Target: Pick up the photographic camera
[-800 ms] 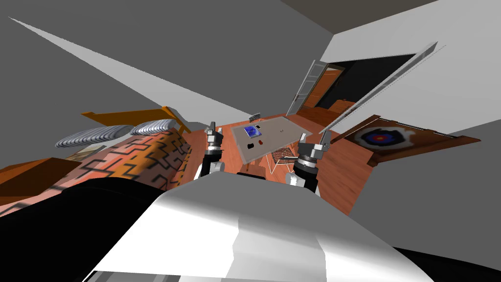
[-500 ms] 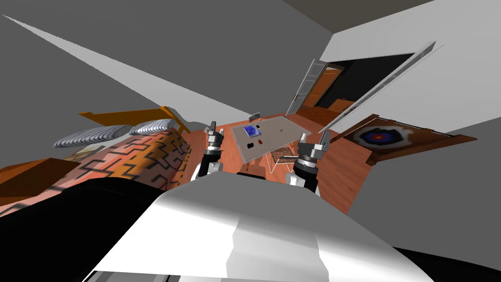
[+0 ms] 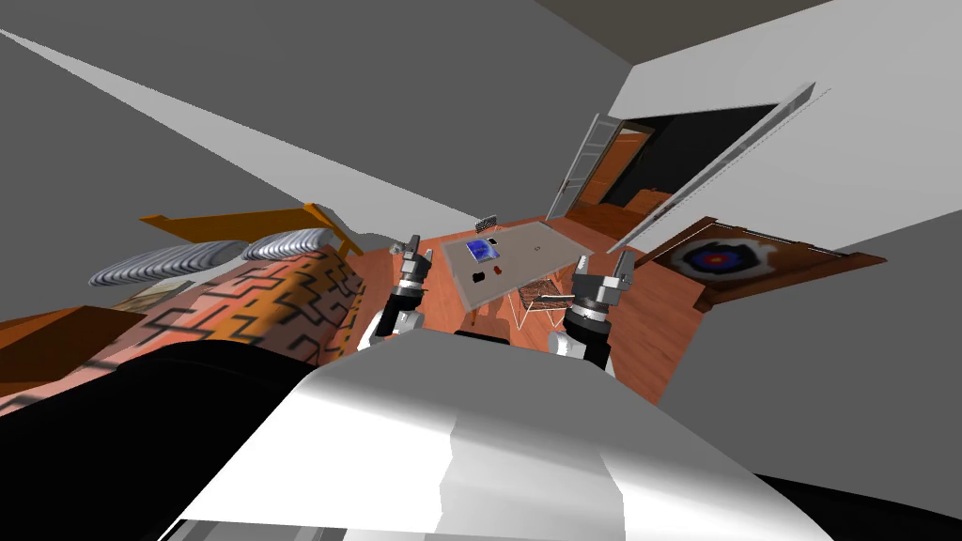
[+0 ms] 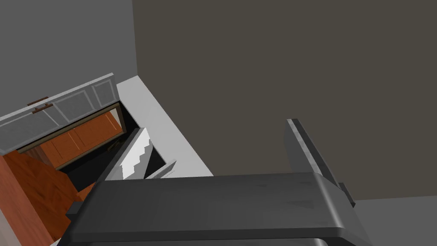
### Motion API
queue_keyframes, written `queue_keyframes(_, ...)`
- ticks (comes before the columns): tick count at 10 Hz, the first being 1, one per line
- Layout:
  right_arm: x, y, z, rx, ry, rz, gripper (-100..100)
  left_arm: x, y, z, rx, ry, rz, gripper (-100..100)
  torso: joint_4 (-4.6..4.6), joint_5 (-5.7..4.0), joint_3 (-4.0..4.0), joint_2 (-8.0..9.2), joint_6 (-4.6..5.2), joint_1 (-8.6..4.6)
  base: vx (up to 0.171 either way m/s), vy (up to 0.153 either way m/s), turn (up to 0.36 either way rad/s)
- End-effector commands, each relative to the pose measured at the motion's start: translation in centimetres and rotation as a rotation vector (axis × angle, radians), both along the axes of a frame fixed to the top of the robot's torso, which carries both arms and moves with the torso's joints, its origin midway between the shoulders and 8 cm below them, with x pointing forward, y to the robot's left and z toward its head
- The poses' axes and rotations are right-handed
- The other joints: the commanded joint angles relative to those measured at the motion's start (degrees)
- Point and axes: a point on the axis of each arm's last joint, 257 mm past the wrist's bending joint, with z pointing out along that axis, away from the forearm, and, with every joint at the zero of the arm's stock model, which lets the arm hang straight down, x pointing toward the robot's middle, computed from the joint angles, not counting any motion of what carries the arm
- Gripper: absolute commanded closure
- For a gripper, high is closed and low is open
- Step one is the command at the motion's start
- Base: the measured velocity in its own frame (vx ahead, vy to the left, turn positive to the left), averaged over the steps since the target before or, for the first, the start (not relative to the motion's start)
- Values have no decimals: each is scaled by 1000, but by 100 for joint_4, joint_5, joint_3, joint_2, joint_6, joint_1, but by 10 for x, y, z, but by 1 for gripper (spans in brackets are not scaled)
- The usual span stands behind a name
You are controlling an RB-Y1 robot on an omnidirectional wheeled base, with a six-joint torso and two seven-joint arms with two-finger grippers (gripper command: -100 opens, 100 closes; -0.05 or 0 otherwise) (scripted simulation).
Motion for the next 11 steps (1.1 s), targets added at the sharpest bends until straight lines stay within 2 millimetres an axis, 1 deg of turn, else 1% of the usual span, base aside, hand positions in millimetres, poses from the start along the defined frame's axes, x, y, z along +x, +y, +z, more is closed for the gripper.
queue_keyframes(1, 0, 0, 0, 0, 0, 0, 0, 6, -1, -13, -6, 45, -35, -100, 0, 0, 0, 0, 0, 0, -70, -62, -108)
queue_keyframes(2, 0, 0, 0, 0, 0, 0, 0, 10, -1, -24, -21, 80, -55, -100, 1, -2, 3, 5, 1, -8, -102, -81, -132)
queue_keyframes(3, 0, 0, 0, 0, 0, 0, 0, 10, -1, -24, -11, 82, -60, -100, 3, -4, 9, 16, 1, -16, -79, -60, -18)
queue_keyframes(5, 0, 0, 0, 0, 0, 0, 0, 19, 1, -52, -45, 171, -101, -100, 2, -2, 6, 10, 1, -10, -79, -72, -116)
queue_keyframes(6, 0, 0, 0, 0, 0, 0, 0, 24, 4, -70, -62, 224, -116, -100, 3, -3, 8, 14, 1, -16, -98, -105, -181)
queue_keyframes(7, 0, 0, 0, 0, 0, 0, 0, 24, 4, -70, -69, 224, -117, -100, 4, -5, 10, 17, 2, -24, -66, -85, -56)
queue_keyframes(9, 0, 0, 0, 0, 0, 0, 0, 31, 13, -112, -117, 345, -138, -100, 1, -4, 3, 4, 1, -20, -44, -97, -165)
queue_keyframes(10, 0, 0, 0, 0, 0, 0, 0, 31, 14, -112, -132, 346, -140, -100, 0, -5, -1, -2, 2, -21, -19, -57, -80)
queue_keyframes(11, 0, 0, 0, 0, 0, 0, 0, 34, 20, -136, -162, 413, -144, -100, -1, -3, -3, -7, -2, -8, -13, -57, -150)
